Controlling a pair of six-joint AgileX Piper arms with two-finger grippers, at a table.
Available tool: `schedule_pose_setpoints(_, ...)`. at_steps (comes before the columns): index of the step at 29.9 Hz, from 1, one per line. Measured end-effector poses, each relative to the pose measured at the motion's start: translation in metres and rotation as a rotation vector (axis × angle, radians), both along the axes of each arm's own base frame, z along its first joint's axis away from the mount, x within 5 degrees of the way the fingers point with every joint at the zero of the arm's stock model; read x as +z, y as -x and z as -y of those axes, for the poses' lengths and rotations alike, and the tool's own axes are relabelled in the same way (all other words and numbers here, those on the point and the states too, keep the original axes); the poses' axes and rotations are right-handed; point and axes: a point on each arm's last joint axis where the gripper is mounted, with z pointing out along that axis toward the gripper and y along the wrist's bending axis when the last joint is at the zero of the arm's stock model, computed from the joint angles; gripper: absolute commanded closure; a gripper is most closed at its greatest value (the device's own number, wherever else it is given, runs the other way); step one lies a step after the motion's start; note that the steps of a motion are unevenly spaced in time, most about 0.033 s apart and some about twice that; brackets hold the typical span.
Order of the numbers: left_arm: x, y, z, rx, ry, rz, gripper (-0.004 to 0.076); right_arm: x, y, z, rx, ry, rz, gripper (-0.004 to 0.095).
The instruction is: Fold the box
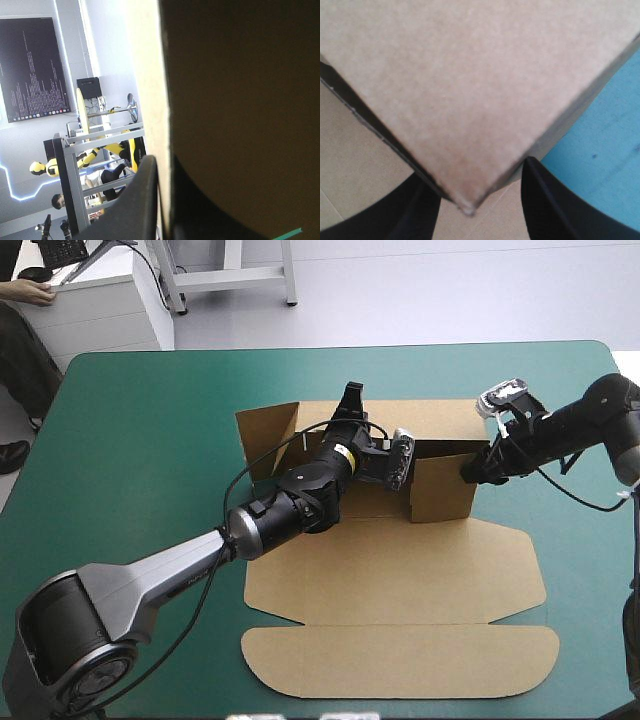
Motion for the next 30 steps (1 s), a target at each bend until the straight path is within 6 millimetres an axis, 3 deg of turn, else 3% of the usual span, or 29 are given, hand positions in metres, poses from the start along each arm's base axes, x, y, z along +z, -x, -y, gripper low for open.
schedule_pose_setpoints(10, 0.0, -0.001, -0.002, 0.016, -0.009, -0.001, 0.0734, -0.007, -0.013, -0.001, -0.069, -0.054, 0.012, 0.0504)
schedule_pose_setpoints(12, 0.0, -0.001, -0.002, 0.017, -0.009, -0.001, 0.0734, -0.009, -0.016, 0.0, -0.086, -0.052, 0.024, 0.058)
schedule_pose_setpoints(17, -0.001, -0.001, -0.001, 0.007, -0.005, -0.001, 0.0734, -0.012, -0.024, 0.002, -0.117, -0.048, 0.067, 0.0929)
schedule_pose_setpoints(30, -0.001, -0.001, 0.0, 0.004, -0.002, -0.002, 0.0733, -0.014, -0.029, 0.004, -0.116, -0.047, 0.104, 0.0904)
